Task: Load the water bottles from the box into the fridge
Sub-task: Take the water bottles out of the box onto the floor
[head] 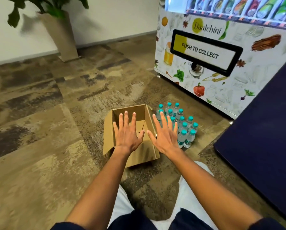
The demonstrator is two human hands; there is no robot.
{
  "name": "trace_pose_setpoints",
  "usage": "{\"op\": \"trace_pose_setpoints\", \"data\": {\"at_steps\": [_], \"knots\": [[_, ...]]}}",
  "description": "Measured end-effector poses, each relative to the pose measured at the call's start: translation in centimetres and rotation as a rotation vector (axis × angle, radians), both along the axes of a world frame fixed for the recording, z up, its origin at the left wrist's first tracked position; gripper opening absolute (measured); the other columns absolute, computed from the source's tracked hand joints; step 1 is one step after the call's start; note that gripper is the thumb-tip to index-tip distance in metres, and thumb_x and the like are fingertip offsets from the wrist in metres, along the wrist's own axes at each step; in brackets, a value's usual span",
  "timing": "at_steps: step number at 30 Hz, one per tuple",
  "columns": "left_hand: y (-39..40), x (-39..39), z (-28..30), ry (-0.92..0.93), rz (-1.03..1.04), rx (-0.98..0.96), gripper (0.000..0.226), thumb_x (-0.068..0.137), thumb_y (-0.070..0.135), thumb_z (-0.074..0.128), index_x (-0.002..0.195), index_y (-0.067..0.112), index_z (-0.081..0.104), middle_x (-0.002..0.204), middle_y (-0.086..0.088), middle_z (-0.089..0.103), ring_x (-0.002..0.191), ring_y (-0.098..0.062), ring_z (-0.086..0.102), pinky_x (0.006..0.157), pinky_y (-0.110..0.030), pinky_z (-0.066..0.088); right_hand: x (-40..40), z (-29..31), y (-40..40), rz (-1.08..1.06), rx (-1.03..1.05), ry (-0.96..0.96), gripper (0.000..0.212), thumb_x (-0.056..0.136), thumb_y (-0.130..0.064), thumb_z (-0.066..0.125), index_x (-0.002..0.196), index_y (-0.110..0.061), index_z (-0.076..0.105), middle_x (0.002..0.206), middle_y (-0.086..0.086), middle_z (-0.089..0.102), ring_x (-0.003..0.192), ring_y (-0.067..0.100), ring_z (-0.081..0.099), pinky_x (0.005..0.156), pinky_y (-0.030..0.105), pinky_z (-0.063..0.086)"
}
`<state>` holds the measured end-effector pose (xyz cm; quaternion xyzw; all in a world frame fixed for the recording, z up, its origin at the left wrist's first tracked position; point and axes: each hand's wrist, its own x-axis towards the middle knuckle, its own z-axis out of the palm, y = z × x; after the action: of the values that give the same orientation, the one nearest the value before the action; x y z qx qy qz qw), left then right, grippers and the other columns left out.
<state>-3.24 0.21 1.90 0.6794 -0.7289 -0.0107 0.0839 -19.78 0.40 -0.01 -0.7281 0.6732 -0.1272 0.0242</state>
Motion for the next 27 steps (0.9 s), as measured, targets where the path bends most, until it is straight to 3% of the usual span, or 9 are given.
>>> {"op": "trace_pose_setpoints", "data": {"at_steps": [5, 10, 27], "knots": [[1.7, -1.8, -2.5, -0.011, -0.032, 0.006, 0.083, 0.093, 0.064, 0.030, 0.156, 0.024, -0.006, 0.163, -0.012, -0.009, 0.150, -0.031, -0.007, 0.119, -0.058, 0.007, -2.0, -2.3, 1.4, 0.026, 0.049, 0.083, 0.078, 0.087, -0.071, 0.007, 0.155, -0.035, -0.001, 0.165, 0.007, -0.003, 0.151, 0.033, 0.004, 0.117, 0.063, 0.006], [1.5, -2.5, -4.3, -0.036, -0.054, 0.018, 0.081, 0.093, 0.065, 0.026, 0.155, 0.024, -0.007, 0.162, -0.013, -0.010, 0.150, -0.032, -0.008, 0.119, -0.057, 0.006, -2.9, -2.9, 0.5, 0.047, 0.023, 0.095, 0.074, 0.095, -0.065, 0.028, 0.156, -0.033, 0.000, 0.165, 0.008, -0.001, 0.150, 0.034, 0.005, 0.118, 0.062, 0.005], [-1.3, -1.5, -9.5, -0.074, -0.006, 0.046, 0.081, 0.094, 0.062, 0.027, 0.154, 0.025, -0.012, 0.161, -0.014, -0.016, 0.149, -0.032, -0.012, 0.118, -0.059, 0.007, -0.6, -5.6, -2.8, 0.056, 0.040, 0.100, 0.077, 0.095, -0.066, 0.027, 0.156, -0.032, -0.006, 0.164, 0.008, -0.006, 0.150, 0.034, 0.003, 0.117, 0.062, 0.006]]}}
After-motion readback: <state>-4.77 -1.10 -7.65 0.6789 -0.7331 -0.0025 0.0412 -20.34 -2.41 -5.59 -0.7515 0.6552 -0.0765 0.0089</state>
